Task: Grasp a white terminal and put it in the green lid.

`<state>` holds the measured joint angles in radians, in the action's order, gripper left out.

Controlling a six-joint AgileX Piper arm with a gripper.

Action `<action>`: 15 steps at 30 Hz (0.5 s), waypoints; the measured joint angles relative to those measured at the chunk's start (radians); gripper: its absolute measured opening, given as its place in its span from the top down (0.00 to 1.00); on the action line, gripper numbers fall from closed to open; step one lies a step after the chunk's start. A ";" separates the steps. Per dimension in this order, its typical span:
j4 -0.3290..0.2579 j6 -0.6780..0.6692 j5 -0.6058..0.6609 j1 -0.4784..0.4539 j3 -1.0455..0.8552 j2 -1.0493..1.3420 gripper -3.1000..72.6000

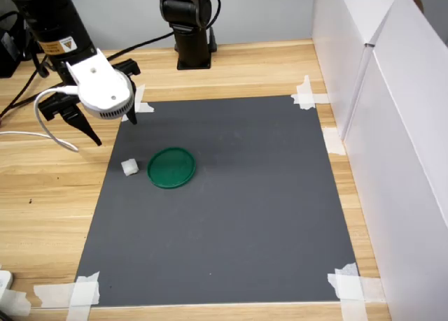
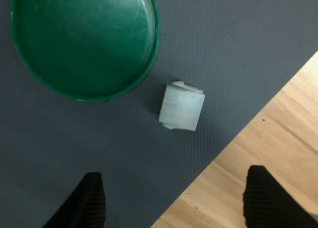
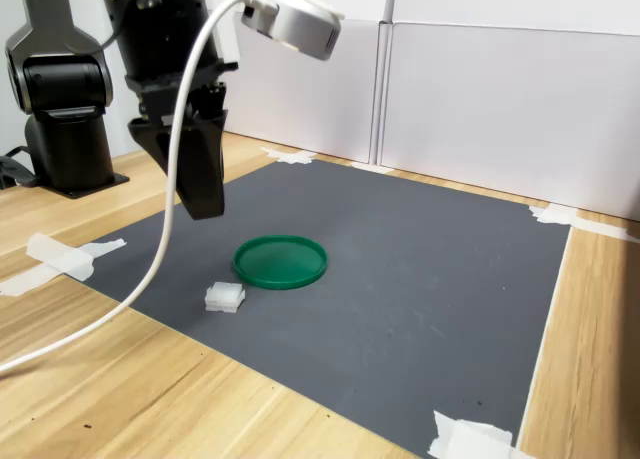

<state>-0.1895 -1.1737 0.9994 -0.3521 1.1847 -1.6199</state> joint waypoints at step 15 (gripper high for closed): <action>0.014 0.100 -0.102 0.000 -0.026 -0.091 0.06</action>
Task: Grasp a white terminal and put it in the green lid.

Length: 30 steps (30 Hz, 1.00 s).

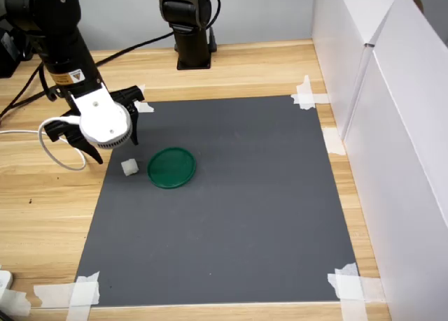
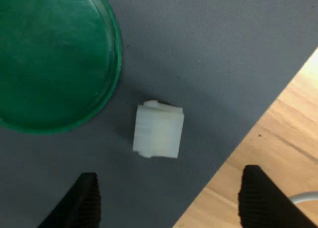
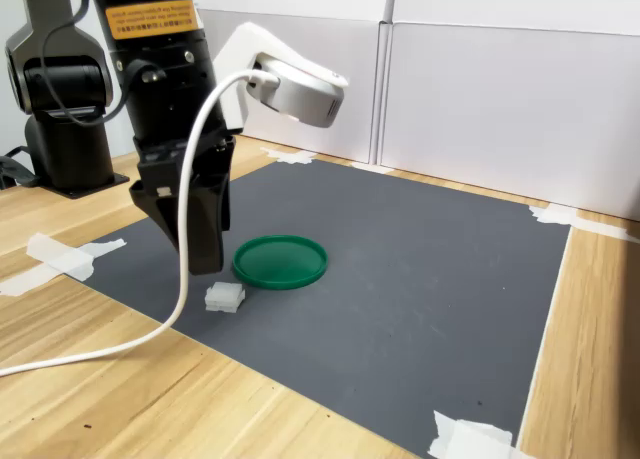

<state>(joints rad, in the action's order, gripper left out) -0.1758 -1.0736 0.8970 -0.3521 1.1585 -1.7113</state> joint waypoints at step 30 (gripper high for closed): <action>-0.013 0.055 -0.057 0.000 0.000 -0.099 0.15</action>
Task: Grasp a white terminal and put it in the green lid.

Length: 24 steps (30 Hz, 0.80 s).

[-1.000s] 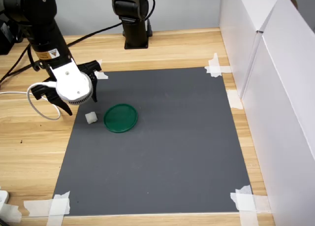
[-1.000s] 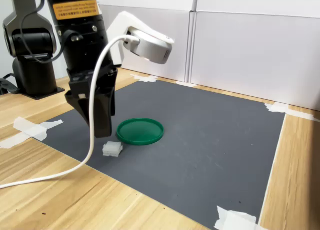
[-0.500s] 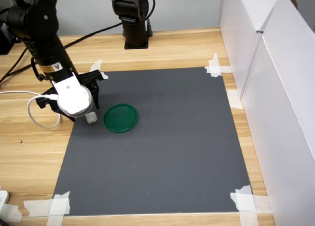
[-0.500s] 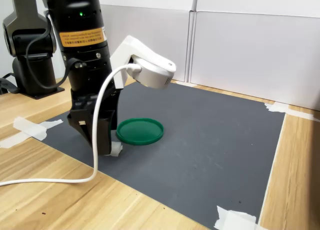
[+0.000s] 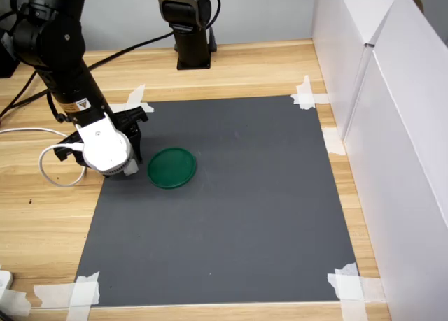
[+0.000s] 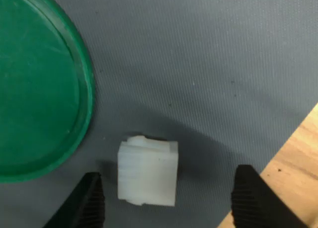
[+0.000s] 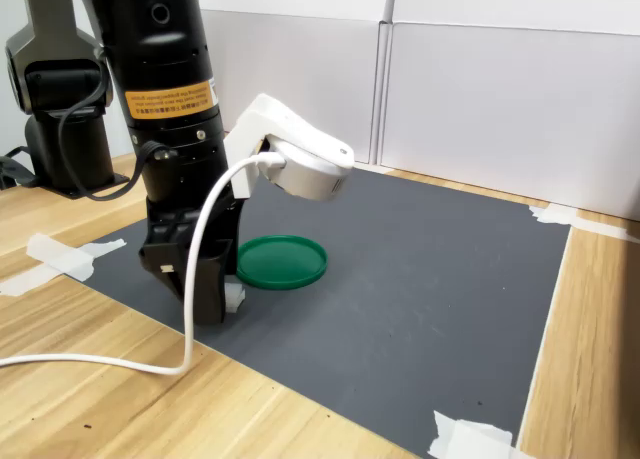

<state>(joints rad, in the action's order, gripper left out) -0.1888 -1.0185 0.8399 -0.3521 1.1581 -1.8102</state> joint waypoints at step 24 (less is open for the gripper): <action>-0.033 -0.001 -0.008 0.000 0.000 -0.020 0.25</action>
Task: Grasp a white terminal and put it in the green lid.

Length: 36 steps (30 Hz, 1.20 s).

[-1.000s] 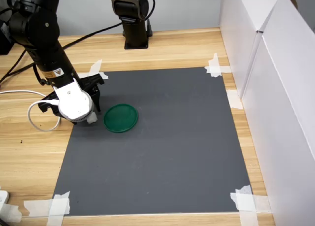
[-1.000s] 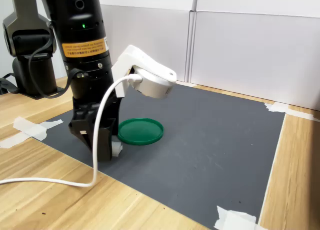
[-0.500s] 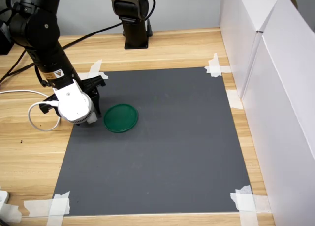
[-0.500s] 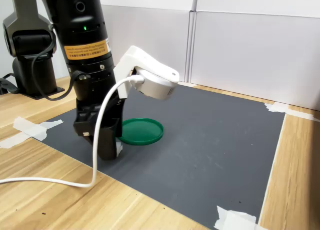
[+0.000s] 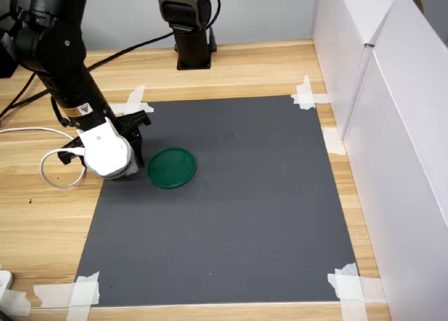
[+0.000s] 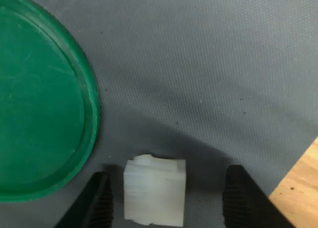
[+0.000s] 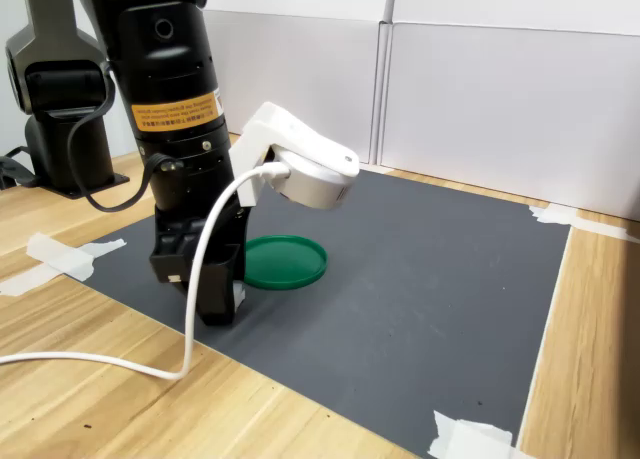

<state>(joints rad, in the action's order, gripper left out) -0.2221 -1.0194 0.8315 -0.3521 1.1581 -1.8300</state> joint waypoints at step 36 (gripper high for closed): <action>0.012 -0.076 0.115 0.003 0.000 0.163 0.59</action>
<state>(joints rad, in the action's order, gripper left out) -0.2096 -1.0955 0.9469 -0.3487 1.1581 -1.6669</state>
